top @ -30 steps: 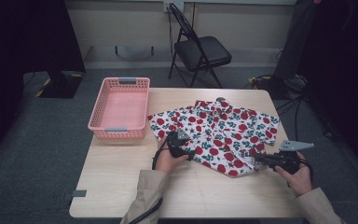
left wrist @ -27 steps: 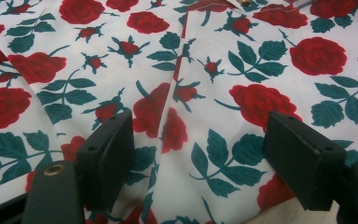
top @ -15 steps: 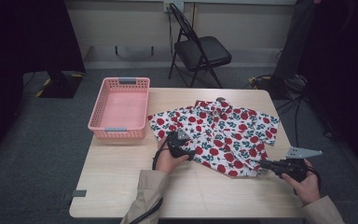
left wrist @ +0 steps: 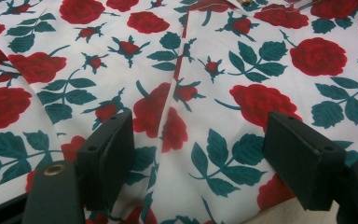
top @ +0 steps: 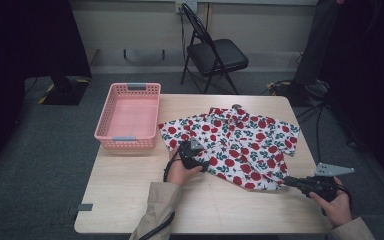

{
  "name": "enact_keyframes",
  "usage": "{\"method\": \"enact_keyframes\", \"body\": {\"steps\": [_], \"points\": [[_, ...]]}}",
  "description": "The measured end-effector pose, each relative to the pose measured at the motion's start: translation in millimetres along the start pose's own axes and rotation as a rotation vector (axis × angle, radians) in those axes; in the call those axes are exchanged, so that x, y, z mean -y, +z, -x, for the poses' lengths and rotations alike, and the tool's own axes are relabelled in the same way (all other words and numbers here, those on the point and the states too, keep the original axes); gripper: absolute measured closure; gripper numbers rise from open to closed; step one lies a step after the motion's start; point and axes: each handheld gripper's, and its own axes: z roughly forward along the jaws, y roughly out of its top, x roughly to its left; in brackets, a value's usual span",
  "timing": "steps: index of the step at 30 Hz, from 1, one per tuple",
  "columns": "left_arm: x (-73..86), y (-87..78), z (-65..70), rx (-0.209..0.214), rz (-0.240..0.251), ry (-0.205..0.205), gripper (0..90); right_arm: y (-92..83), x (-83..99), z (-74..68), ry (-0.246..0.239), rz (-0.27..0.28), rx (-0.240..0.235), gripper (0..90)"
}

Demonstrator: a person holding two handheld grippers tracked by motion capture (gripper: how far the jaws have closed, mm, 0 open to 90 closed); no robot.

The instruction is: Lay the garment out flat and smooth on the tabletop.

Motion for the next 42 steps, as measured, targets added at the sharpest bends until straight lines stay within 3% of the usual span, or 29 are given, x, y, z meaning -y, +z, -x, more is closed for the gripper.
{"method": "enact_keyframes", "body": {"steps": [17,23,30,31,39,42], "points": [[0.0,0.0,0.1,0.000,0.001,-0.001,24.8,-16.0,15.3,-8.7,-0.014,-0.019,0.002,86.4],[0.1,0.0,0.3,-0.001,0.001,-0.002,25.0,-21.7,11.6,-6.7,0.020,0.015,0.034,62.9],[0.1,0.0,0.2,-0.001,0.001,-0.001,25.0,-16.0,-3.1,-2.1,0.022,0.036,0.066,47.9],[0.1,0.0,0.2,-0.001,0.001,-0.001,24.9,-12.4,-8.6,0.9,0.023,0.037,0.083,42.4],[0.1,0.0,0.2,-0.001,0.001,-0.001,25.0,5.8,-26.8,18.5,0.032,0.025,0.130,31.5],[0.1,0.0,0.3,-0.001,0.002,-0.002,24.9,22.0,-32.1,28.8,0.029,-0.005,0.153,26.7]]}}
